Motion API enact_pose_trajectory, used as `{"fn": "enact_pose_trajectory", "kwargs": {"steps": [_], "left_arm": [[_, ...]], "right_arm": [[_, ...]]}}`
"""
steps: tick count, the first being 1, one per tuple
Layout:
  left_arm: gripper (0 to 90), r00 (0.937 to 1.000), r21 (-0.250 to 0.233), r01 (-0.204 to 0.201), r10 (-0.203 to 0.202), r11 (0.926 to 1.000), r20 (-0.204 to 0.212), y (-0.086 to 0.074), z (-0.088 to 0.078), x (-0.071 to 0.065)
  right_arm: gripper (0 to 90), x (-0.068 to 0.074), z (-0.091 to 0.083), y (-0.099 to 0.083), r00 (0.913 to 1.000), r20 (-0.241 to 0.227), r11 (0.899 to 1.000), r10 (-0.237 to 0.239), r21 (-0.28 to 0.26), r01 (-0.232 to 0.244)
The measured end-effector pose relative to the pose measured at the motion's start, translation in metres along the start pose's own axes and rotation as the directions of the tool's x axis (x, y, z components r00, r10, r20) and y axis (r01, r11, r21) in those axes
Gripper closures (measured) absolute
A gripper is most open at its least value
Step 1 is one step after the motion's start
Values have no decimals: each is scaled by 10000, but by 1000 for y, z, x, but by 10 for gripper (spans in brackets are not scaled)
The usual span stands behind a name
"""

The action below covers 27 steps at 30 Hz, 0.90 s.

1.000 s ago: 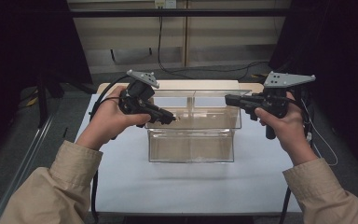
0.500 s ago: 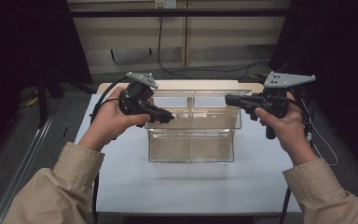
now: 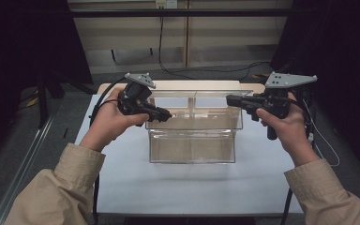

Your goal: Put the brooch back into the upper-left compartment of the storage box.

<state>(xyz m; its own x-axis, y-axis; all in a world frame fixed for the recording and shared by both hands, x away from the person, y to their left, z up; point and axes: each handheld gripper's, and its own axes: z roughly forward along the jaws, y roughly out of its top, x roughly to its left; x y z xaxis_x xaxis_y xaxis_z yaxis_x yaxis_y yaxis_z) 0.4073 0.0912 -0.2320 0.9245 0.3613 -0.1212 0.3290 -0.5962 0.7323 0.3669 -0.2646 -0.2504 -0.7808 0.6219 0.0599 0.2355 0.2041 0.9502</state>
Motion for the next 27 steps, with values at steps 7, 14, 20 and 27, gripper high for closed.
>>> {"fn": "enact_pose_trajectory", "kwargs": {"steps": [7,14,20,27], "left_arm": [[838,9999,14,-32,33,10000,-163,-1,2,1],[838,9997,23,-15,16,10000,-240,-2,3,3],[838,9994,-56,16,-17,10000,-340,-3,4,4],[838,9994,-134,43,-48,9999,-351,-5,4,5]], "right_arm": [[900,0,0,0,10000,6,10000,-2,3,2],[900,0,0,0,10000,7,10000,-3,15,3],[900,0,0,0,10000,3,10000,-12,12,12],[900,-1,1,-1,10000,-7,10000,6,33,-6]]}}
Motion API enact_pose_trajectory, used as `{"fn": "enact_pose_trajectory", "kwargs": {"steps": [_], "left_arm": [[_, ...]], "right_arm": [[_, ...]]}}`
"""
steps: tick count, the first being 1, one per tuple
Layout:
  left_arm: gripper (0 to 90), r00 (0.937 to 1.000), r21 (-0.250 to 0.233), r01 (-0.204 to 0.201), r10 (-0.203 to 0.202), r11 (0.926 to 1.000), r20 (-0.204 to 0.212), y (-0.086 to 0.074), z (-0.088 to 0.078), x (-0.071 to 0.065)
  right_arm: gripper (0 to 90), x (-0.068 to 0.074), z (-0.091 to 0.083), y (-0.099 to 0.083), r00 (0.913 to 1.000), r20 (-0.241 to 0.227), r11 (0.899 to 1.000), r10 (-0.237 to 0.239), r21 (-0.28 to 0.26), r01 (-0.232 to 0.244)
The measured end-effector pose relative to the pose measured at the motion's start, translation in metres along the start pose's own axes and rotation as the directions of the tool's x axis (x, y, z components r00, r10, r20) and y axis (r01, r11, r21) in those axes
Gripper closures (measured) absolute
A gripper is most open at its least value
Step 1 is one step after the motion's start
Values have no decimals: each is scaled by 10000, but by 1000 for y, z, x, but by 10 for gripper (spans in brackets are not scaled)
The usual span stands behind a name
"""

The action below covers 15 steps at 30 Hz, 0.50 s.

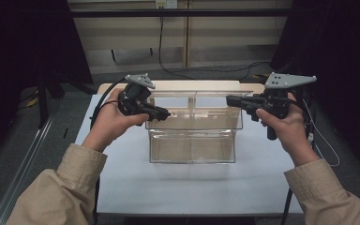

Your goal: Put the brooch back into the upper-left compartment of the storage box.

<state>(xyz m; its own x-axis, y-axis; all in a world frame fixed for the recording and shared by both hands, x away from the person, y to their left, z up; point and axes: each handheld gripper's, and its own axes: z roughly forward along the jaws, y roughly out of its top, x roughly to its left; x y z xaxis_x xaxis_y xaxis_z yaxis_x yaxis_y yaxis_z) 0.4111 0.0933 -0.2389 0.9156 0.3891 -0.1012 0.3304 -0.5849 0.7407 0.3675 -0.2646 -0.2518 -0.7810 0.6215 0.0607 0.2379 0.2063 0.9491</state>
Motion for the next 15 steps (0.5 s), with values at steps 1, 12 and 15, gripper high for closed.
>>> {"fn": "enact_pose_trajectory", "kwargs": {"steps": [1,12,15], "left_arm": [[837,10000,-4,-1,1,10000,0,0,0,0],[836,9998,34,-202,202,9998,-64,0,0,0],[830,9998,-51,-148,147,9999,-92,0,0,0]], "right_arm": [[900,0,0,0,10000,7,10000,1,3,-1],[900,1,0,1,10000,-7,10000,-13,5,13],[900,0,0,1,10000,-11,10000,-18,8,18]]}}
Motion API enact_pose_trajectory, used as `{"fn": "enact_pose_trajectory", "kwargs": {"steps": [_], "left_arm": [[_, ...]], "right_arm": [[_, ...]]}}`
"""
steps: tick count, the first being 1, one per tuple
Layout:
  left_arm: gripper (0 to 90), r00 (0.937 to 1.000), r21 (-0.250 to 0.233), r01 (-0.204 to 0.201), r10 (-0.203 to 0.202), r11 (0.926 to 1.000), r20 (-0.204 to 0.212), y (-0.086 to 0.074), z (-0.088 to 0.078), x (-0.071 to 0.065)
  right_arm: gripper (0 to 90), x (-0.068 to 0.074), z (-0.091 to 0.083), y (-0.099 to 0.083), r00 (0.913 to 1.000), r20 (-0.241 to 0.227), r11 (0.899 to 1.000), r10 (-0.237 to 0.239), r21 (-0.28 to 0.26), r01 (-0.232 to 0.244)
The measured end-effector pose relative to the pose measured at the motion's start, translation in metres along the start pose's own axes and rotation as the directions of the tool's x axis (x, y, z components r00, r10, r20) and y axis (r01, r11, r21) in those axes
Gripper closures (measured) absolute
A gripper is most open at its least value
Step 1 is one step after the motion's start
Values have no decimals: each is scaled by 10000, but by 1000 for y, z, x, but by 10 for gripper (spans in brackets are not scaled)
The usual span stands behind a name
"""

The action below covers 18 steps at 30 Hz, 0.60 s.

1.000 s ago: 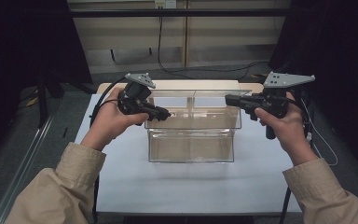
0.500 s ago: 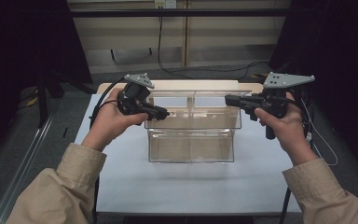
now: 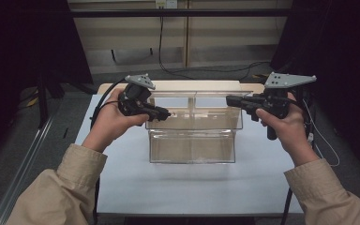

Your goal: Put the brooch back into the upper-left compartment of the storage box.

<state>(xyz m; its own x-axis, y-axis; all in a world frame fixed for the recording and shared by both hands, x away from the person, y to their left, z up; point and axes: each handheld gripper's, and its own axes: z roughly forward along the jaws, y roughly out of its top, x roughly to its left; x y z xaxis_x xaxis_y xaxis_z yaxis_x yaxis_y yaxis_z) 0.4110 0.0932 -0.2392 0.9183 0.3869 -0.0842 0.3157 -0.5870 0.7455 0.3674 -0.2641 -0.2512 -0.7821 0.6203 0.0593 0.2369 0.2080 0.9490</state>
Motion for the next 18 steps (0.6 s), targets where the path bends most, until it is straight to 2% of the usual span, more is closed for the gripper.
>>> {"fn": "enact_pose_trajectory", "kwargs": {"steps": [3,9,15,18], "left_arm": [[779,10000,-37,88,-88,10000,15,-1,0,-1],[715,9985,-183,186,-176,9997,524,-4,-3,-6],[584,9943,-389,321,-279,9987,1028,-8,-8,-13],[520,9940,-289,190,-158,9994,1084,-11,-7,-15]], "right_arm": [[900,0,0,0,10000,-4,10000,6,-5,-6],[900,0,-1,0,10000,-49,10000,12,8,-12],[900,4,-2,-1,9998,-170,10000,-57,68,58],[900,4,-3,-1,9998,-196,9999,-63,107,65]]}}
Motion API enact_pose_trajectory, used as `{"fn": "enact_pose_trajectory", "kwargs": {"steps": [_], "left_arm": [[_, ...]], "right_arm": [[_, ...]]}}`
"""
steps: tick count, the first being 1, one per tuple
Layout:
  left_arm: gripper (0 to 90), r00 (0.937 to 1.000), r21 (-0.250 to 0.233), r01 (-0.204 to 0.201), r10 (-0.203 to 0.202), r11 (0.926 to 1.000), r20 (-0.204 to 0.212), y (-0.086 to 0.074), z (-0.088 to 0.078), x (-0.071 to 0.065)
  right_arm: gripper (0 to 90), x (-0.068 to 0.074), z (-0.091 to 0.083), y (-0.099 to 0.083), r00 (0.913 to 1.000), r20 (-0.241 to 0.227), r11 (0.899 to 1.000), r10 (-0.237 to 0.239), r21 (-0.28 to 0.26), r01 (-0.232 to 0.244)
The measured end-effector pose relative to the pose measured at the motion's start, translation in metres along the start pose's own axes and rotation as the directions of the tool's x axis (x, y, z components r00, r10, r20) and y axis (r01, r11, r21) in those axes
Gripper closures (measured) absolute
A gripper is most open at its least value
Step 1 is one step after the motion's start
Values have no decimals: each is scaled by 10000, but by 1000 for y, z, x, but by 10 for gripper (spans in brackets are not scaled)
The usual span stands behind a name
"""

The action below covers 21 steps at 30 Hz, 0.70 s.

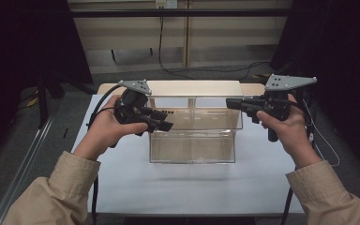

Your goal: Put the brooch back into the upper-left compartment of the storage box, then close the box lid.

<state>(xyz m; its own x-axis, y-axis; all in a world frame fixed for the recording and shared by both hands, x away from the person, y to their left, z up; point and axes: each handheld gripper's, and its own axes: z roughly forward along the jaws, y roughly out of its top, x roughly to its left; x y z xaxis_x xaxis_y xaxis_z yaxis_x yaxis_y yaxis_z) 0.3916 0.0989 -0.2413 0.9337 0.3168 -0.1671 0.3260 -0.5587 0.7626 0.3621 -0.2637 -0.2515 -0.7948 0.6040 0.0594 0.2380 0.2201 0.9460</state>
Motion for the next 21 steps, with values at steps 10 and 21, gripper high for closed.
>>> {"fn": "enact_pose_trajectory", "kwargs": {"steps": [10,21], "left_arm": [[306,9992,166,-269,263,9995,314,-10,-1,-8],[248,9974,196,-579,570,9981,440,-27,-4,-14]], "right_arm": [[900,1,-3,-6,9998,-159,9999,129,-20,-129],[900,3,-3,-13,9993,-286,9997,248,35,-247]]}}
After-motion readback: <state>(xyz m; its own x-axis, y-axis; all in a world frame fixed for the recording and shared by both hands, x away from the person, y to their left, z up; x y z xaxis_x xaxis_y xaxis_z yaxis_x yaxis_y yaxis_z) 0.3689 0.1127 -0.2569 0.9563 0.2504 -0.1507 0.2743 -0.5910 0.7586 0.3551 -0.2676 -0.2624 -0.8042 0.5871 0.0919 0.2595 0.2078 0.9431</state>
